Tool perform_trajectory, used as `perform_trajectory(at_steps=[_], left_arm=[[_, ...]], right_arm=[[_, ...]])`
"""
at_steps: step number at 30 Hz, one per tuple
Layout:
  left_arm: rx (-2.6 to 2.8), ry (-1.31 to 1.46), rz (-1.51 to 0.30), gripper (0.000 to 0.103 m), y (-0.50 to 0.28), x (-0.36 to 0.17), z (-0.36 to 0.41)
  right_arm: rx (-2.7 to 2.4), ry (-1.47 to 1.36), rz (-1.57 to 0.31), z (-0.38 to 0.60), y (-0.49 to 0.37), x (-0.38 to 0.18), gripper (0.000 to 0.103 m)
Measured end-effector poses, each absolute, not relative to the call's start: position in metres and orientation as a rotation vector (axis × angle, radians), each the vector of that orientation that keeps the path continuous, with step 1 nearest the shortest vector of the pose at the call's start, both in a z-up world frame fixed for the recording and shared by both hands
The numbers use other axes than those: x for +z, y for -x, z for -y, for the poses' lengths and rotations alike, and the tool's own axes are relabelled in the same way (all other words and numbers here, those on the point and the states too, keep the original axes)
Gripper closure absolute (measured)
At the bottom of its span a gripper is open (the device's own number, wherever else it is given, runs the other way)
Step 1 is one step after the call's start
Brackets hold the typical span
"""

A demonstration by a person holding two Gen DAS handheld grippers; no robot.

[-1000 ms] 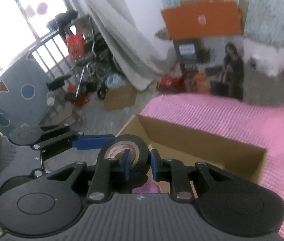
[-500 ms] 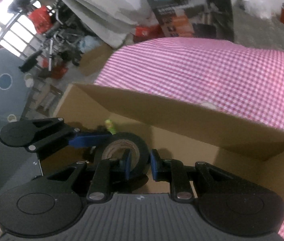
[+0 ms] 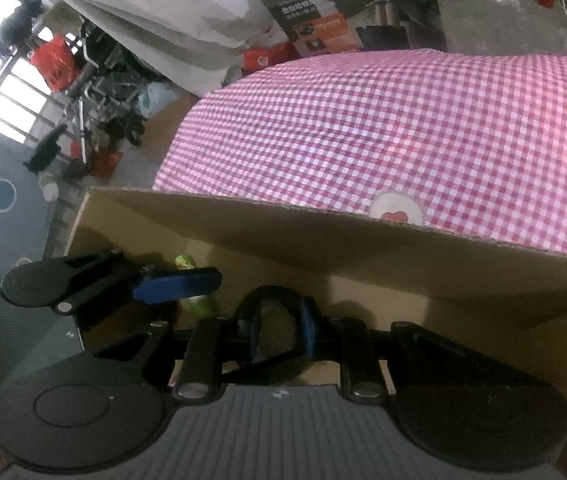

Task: Organize rigid objects
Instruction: 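Raise the empty right gripper out of the box, then move the right gripper down to the white charger plug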

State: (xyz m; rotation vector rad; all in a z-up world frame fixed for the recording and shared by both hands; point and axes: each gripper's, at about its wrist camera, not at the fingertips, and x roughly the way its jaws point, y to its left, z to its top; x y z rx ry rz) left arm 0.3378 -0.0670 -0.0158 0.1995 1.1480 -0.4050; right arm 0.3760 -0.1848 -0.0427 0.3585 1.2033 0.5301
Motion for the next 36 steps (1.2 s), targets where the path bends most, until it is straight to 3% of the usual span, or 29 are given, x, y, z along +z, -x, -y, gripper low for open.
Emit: perform_trajectory(at_steps=[8, 12, 15, 22, 30, 36], left_arm=[[-0.394, -0.25, -1.041, 0.018, -0.311, 0.028, 0.063], [-0.407, -0.302, -0.955, 0.011, -0.288, 0.056, 0.066], [-0.413, -0.325, -0.891, 0.009, -0.269, 0.078, 0.067], [-0.434, -0.234, -0.731, 0.005, -0.224, 0.124, 0.062], [-0.483, -0.085, -0.644, 0.005, -0.164, 0.128, 0.069], [-0.483, -0.098, -0.63, 0.005, -0.105, 0.097, 0.076]], right_arm=[[0.566, -0.402, -1.096, 0.207, -0.343, 0.003, 0.077], [0.564, -0.43, -0.997, 0.225, -0.309, 0.034, 0.051], [0.553, -0.437, -0.907, 0.243, -0.278, 0.058, 0.048], [0.518, -0.495, -0.669, 0.287, -0.188, 0.098, 0.028], [0.44, -0.558, -0.531, 0.32, -0.101, 0.084, 0.023], [0.363, -0.6, -0.545, 0.323, -0.039, 0.046, 0.023]])
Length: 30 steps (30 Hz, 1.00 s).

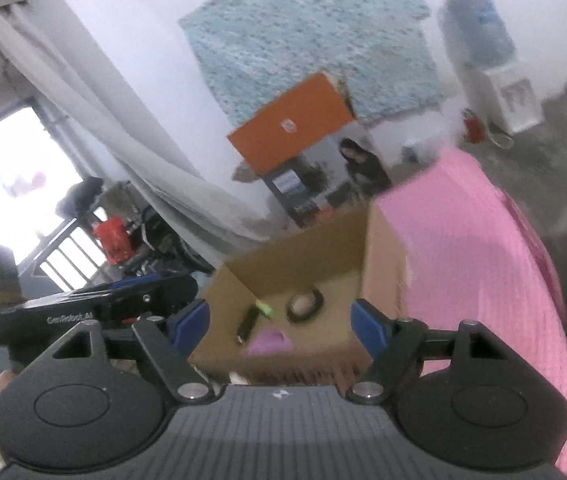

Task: Organize rigid objects
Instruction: 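Move the right gripper down to the white charger plug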

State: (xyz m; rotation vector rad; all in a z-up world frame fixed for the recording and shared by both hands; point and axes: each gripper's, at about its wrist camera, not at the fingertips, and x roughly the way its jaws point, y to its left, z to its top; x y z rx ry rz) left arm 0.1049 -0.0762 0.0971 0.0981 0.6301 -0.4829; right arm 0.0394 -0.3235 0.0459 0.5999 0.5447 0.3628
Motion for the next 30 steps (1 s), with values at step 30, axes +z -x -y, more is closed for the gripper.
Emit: perform_trajectory(at_steps=[30], left_arm=[[-0.504, -0.236, -0.723, 0.02, -0.058, -0.038, 0.089]], right_arm=[[0.398, -0.39, -0.693, 0.266, -0.042, -0.006, 0.024]])
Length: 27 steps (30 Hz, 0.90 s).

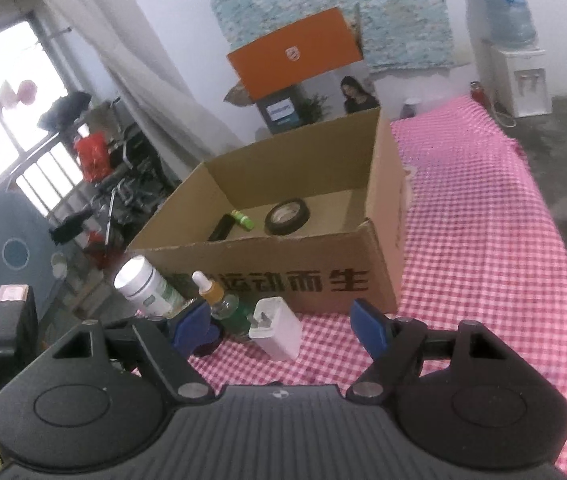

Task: Organize rigid objects
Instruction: 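Move the right gripper down to the white charger plug, then close the right gripper on the white charger plug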

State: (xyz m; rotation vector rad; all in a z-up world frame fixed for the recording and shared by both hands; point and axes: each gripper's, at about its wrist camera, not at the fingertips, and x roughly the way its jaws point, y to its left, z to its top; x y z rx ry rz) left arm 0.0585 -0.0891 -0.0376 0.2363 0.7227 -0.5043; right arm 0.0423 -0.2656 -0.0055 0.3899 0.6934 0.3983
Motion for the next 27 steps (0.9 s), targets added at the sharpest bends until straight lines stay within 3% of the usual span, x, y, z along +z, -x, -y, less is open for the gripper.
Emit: perform_trajectory(at_steps=[4, 8, 15, 19, 22, 27], left_arm=[[-0.484, -0.271, -0.703, 0.025, -0.062, -0.043, 0.093], [-0.475, -0.256, -0.733, 0.037, -0.071, -0.049, 0.091], [-0.468, -0.233, -0.765, 0.049, -0.084, -0.056, 0.088], [-0.468, -0.224, -0.781, 0.052, -0.09, -0.058, 0.088], [-0.468, -0.221, -0.801, 0.06, -0.094, -0.059, 0.089], [-0.473, -0.242, -0.804, 0.069, -0.095, -0.058, 0.092]], right_arm=[[0.444, -0.381, -0.72, 0.255, -0.057, -0.011, 0.03], [0.471, -0.393, -0.766, 0.244, -0.074, -0.022, 0.038], [0.483, -0.615, -0.849, 0.254, -0.103, -0.05, 0.049], [0.456, -0.726, -0.877, 0.261, -0.115, -0.067, 0.058], [0.443, -0.772, -0.914, 0.263, -0.123, -0.08, 0.068], [0.455, -0.815, -0.933, 0.262, -0.123, -0.09, 0.07]])
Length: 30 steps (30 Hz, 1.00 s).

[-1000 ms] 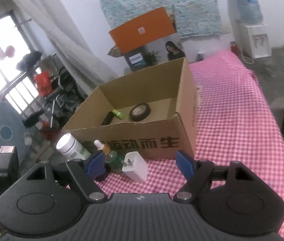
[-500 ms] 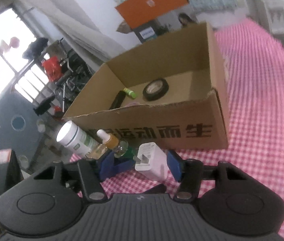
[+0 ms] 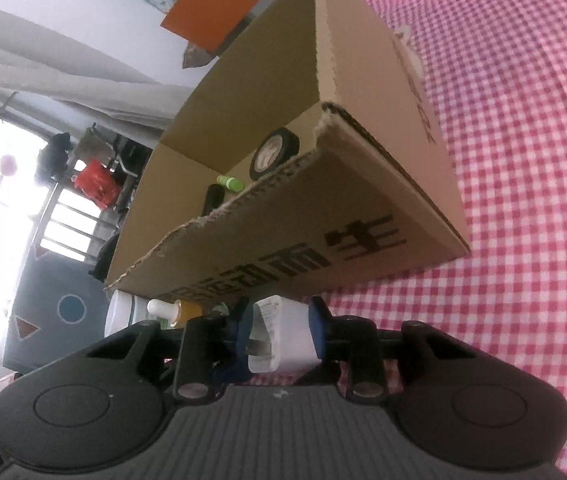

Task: Organize rigid objects
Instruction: 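Close the right gripper on the white charger plug, then lift the charger plug and carry it over the box with the right gripper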

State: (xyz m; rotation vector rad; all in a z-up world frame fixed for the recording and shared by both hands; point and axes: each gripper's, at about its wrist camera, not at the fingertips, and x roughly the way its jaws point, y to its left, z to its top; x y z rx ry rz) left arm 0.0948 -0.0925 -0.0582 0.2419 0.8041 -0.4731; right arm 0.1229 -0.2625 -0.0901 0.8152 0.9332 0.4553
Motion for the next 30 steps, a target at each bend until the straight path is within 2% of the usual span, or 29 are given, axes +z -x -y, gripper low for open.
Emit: perform_trajectory(at_steps=[20, 30], left_arm=[[-0.693, -0.299, -0.823, 0.07, -0.058, -0.054, 0.119], [-0.699, -0.34, -0.822, 0.07, -0.058, -0.056, 0.129]], right_arm=[[0.311, -0.916, -0.927, 0.321, -0.053, -0.095, 0.07], [0.293, -0.958, -0.913, 0.328, -0.047, -0.102, 0.066]])
